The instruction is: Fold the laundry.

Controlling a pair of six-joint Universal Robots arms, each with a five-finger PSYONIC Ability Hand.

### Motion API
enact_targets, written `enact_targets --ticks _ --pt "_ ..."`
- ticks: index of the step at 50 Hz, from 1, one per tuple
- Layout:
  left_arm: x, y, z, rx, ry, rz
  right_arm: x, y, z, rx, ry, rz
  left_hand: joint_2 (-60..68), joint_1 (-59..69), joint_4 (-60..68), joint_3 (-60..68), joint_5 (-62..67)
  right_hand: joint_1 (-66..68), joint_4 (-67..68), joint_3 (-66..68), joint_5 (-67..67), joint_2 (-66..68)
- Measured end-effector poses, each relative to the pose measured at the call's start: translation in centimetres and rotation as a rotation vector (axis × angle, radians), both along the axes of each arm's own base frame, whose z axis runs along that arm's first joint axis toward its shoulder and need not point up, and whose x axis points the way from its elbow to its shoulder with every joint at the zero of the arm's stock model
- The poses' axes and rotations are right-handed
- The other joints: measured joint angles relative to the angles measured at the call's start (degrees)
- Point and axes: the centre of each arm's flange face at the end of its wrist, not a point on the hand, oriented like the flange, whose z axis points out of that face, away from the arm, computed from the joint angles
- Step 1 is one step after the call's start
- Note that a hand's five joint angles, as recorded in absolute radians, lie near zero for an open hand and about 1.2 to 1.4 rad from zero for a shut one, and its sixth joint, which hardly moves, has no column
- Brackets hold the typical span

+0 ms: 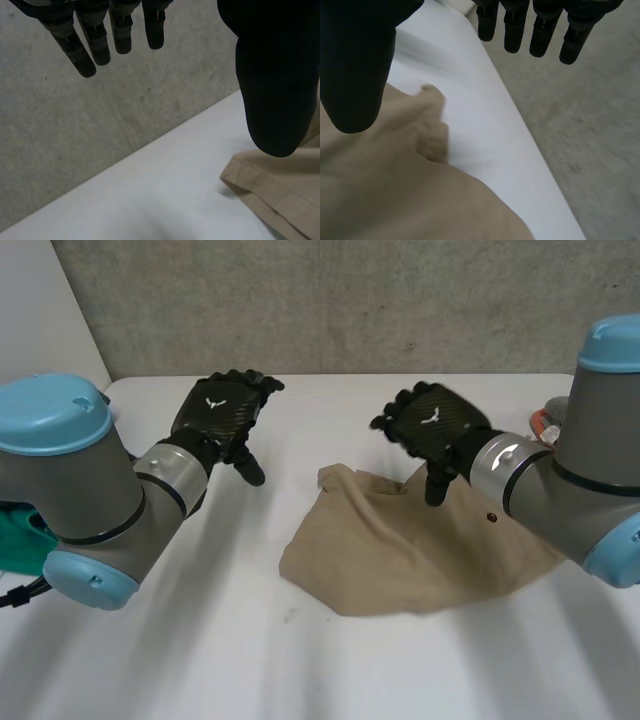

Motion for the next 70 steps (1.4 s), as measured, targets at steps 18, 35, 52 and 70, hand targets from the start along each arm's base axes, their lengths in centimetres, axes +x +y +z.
enact_targets --ticks 18,35,52,70 --pt "-0.8 1.2 0.2 -0.017 0.006 -0.034 -14.5 -6.3 -2.3 0.241 0.026 -0.516 0.0 0.0 0.0 0.0 0.0 12.42 11.87 11.07 11.23 11.22" --pt "-0.9 1.4 0.0 -0.015 0.006 -0.038 -18.5 -7.4 -9.8 0.319 -0.128 -0.382 0.0 0.0 0.0 0.0 0.0 12.48 12.02 11.21 11.47 11.39" --pt "-0.6 1.2 0.0 -0.013 0.006 -0.032 -19.0 -8.1 -12.0 0.326 -0.122 -0.418 0.0 0.0 0.0 0.0 0.0 45.7 53.36 51.83 49.29 52.48" --pt "-0.8 1.6 0.5 -0.027 0.012 -0.039 -25.1 -6.8 -7.3 0.289 0.044 -0.687 0.0 0.0 0.0 0.0 0.0 47.85 53.58 52.15 50.89 52.48"
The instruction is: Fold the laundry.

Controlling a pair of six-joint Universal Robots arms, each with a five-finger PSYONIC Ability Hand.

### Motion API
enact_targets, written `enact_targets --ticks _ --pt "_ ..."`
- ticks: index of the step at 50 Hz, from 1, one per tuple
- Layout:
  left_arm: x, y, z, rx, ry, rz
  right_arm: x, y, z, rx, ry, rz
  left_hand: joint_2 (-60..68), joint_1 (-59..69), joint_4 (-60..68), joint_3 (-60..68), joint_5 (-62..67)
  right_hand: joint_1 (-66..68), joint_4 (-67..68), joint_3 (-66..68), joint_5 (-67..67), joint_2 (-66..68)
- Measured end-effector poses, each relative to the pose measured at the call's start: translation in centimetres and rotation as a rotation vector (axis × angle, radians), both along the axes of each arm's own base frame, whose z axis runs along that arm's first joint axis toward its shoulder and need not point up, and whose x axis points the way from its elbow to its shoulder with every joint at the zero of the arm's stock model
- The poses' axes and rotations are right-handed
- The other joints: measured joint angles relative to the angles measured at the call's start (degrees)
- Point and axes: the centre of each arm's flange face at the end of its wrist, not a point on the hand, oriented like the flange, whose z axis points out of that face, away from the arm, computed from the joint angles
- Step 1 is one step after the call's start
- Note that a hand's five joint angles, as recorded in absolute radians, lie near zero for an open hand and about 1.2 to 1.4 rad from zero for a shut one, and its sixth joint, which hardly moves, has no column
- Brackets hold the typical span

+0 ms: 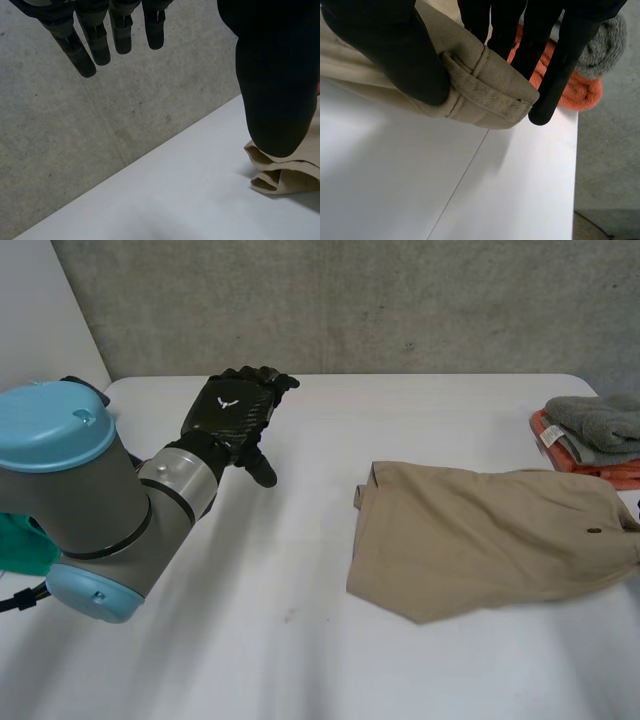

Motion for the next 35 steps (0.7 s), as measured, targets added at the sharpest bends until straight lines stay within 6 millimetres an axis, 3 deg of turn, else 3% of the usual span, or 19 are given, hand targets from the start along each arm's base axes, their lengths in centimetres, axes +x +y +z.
enact_targets --ticks 3,6,11,15,20,24,25,27,28,30,35 --pt "0.0 0.0 0.1 -0.002 0.001 0.001 1.4 0.0 0.9 -0.028 0.018 0.01 0.0 0.0 0.0 0.0 0.0 0.01 0.07 0.05 0.05 0.0" --pt "0.1 -0.1 0.3 -0.007 0.005 0.003 4.2 0.1 2.5 -0.095 0.023 0.053 0.0 0.0 0.0 0.0 0.0 0.93 0.09 0.36 0.55 0.0" --pt "0.3 -0.1 1.3 -0.029 0.019 0.012 11.2 2.0 4.5 -0.216 0.004 0.246 0.0 0.0 0.0 0.0 -0.01 0.93 0.12 0.38 0.91 0.0" --pt "0.4 -0.1 2.3 -0.053 0.032 0.017 17.7 5.8 4.4 -0.273 -0.027 0.504 0.0 0.0 0.0 0.0 0.0 0.93 0.36 0.38 0.92 0.0" --pt "0.5 0.0 3.3 -0.079 0.045 0.02 23.1 11.1 2.1 -0.243 -0.061 0.802 0.0 0.0 0.0 0.0 0.0 0.93 0.41 0.7 0.9 0.0" --pt "0.4 0.0 3.9 -0.093 0.053 0.027 24.6 13.2 0.5 -0.18 -0.064 0.896 0.0 0.0 0.0 0.0 0.0 -3.2 -5.12 -4.74 -4.12 -5.22" --pt "0.4 -0.1 4.2 -0.101 0.058 0.033 24.7 13.5 0.4 -0.155 -0.067 0.895 0.0 0.0 0.0 0.0 0.03 -16.93 -18.5 -19.18 -17.74 -20.41" --pt "0.4 -0.2 4.6 -0.111 0.064 0.041 24.6 13.4 0.5 -0.135 -0.075 0.879 0.0 0.0 0.0 0.0 0.0 -30.13 -32.2 -30.63 -30.45 -33.54" --pt "0.4 -0.3 4.9 -0.119 0.07 0.047 24.4 13.2 0.8 -0.118 -0.093 0.845 0.0 0.0 0.0 0.0 0.0 -41.8 -44.19 -42.59 -43.16 -45.7" --pt "0.3 -0.5 5.5 -0.135 0.081 0.059 23.7 12.4 1.7 -0.107 -0.14 0.777 0.0 0.0 0.0 0.0 0.0 -49.19 -54.29 -53.36 -52.57 -54.3" --pt "-0.1 -0.8 7.7 -0.182 0.117 0.078 21.5 10.3 5.2 -0.13 -0.308 0.592 0.0 0.0 0.0 0.0 -0.01 -49.36 -56.38 -55.48 -53.79 -55.38"
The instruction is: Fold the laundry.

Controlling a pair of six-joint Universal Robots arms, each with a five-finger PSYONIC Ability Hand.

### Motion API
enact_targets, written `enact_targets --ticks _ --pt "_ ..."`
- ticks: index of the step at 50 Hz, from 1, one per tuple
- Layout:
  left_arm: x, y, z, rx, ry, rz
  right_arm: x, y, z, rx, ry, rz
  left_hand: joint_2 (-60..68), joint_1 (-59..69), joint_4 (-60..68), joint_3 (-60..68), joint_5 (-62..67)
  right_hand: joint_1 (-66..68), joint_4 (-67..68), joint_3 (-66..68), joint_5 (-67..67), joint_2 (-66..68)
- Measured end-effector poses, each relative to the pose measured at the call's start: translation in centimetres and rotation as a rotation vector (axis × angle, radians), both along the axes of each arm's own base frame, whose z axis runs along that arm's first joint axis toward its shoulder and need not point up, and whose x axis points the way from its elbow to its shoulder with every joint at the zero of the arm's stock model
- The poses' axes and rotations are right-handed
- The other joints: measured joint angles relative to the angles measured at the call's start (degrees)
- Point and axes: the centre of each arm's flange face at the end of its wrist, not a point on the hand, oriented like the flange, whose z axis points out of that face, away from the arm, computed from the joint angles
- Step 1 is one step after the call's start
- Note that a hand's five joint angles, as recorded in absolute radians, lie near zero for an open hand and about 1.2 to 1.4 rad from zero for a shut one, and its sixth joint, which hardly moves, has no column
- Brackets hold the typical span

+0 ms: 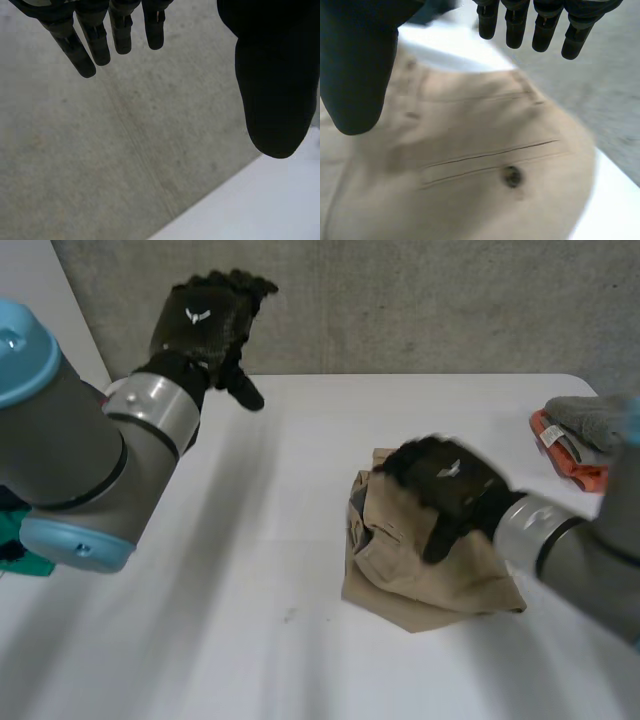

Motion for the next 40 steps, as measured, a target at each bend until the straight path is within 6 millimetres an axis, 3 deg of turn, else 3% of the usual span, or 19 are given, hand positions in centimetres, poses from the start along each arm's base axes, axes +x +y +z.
enact_targets --ticks 3,5,6,10,15,20,26,29,35,40 --pt "-0.6 0.1 1.0 -0.014 0.013 -0.005 -1.6 -1.2 2.0 0.02 -0.104 -0.094 0.0 0.0 0.0 0.0 0.01 0.0 0.0 0.0 -0.04 0.0" --pt "-0.7 0.1 1.1 -0.016 0.014 -0.007 -1.9 -1.4 2.2 0.023 -0.117 -0.106 0.0 0.0 0.0 0.0 0.02 0.0 0.0 0.0 -0.04 0.0" --pt "-1.7 0.5 1.5 -0.016 0.016 -0.027 -3.5 -2.5 3.5 0.043 -0.192 -0.183 0.0 0.0 0.0 0.0 0.0 0.0 0.0 0.0 -0.04 0.0" --pt "-3.5 1.5 1.6 -0.001 0.007 -0.08 -5.6 -4.0 4.4 0.07 -0.249 -0.283 0.0 0.0 0.0 0.0 0.0 0.0 0.0 0.0 -0.04 0.0" --pt "-7.1 3.9 0.8 0.04 -0.024 -0.189 -8.0 -5.7 4.3 0.104 -0.236 -0.41 0.0 0.0 0.0 0.0 0.01 0.0 0.0 0.0 -0.04 0.0" --pt "-11.2 7.2 -2.3 0.128 -0.096 -0.295 -9.7 -6.8 2.7 0.16 -0.164 -0.491 0.0 0.0 0.0 0.0 0.01 0.0 0.0 0.0 -0.04 0.0" --pt "-14.3 10.9 -8.4 0.267 -0.244 -0.35 -9.1 -6.6 0.0 0.24 -0.098 -0.455 0.0 0.0 0.0 0.0 0.01 0.0 0.0 0.0 -0.04 0.0" --pt "-14.8 11.5 -11.1 0.311 -0.31 -0.335 -8.2 -6.1 -1.3 0.271 -0.078 -0.409 0.01 0.0 0.0 0.0 0.01 0.0 0.0 0.0 -0.04 0.0" --pt "-14.0 10.5 -14.4 0.354 -0.428 -0.217 -6.1 -5.0 -4.0 0.284 -0.04 -0.315 0.01 0.0 0.0 0.0 0.01 0.0 0.0 0.0 -0.04 0.0" --pt "-12.6 9.0 -15.6 0.372 -0.506 -0.109 -4.8 -4.5 -5.9 0.259 -0.01 -0.259 0.01 -0.03 0.0 0.0 0.01 0.0 0.0 0.0 -0.04 0.0"
